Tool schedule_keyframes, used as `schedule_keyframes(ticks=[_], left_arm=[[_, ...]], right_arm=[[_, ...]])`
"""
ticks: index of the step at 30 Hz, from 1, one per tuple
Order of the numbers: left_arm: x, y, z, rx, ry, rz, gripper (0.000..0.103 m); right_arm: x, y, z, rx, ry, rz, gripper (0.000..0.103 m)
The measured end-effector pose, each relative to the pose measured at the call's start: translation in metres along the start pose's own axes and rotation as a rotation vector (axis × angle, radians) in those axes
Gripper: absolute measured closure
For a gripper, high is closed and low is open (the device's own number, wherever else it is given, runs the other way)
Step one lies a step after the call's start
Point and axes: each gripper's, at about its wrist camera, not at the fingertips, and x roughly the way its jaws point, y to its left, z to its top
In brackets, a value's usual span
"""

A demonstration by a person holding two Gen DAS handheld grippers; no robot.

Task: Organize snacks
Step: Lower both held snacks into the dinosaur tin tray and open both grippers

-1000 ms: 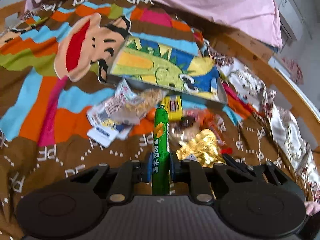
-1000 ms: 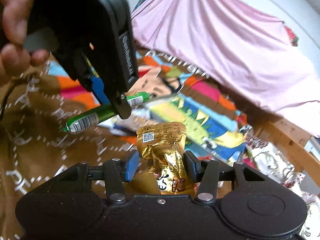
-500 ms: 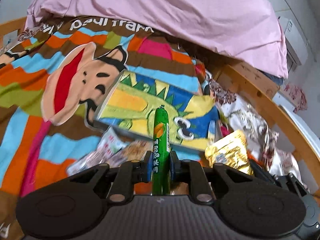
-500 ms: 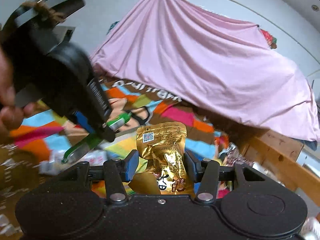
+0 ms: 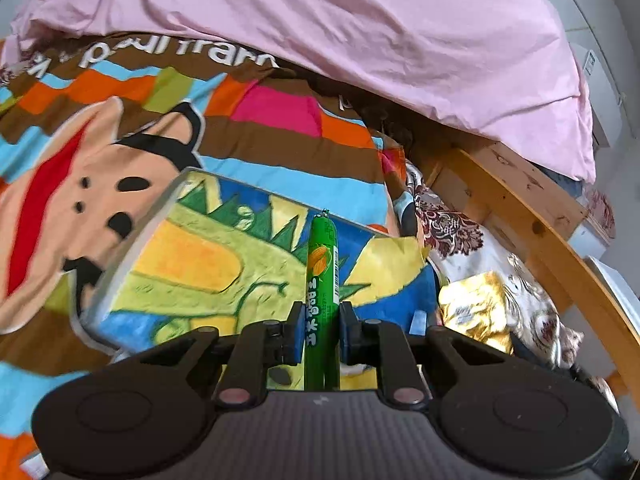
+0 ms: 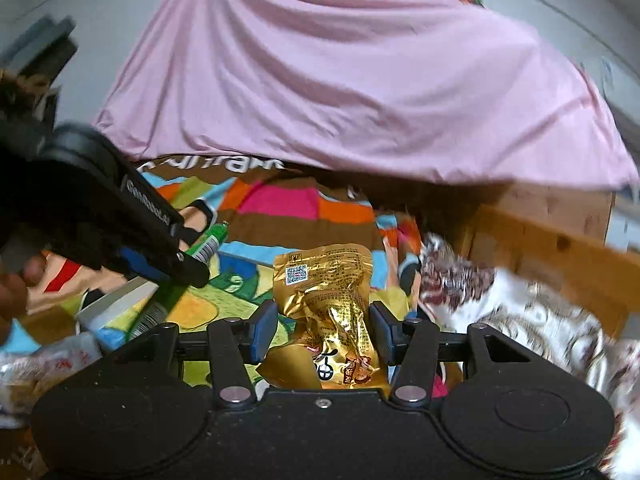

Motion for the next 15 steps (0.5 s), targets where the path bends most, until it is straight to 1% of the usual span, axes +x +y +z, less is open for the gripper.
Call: schedule_keyframes(ticks=[3, 8, 13, 15], left_arm=[[0.029, -0.006, 0.002, -0.006, 0.000, -0.002, 0.085], [0.068, -0.008, -0.003, -0.014, 0.022, 0.003, 0.085], [0.091, -0.001, -0.008, -0.029, 0.052, 0.019, 0.085], [0.097, 0.001, -0.009, -0.029, 0.068, 0.024, 0.085]], right_arm=[[0.016, -0.007, -0.005, 0.060, 0.018, -0.002, 0.050], [0.040, -0.017, -0.018, 0.112, 0.069, -0.011, 0.050], [0.052, -0.019, -0.027, 0.146, 0.119, -0.011, 0.050], [0.054, -0.016, -0.029, 0.135, 0.127, -0.015, 0.050]])
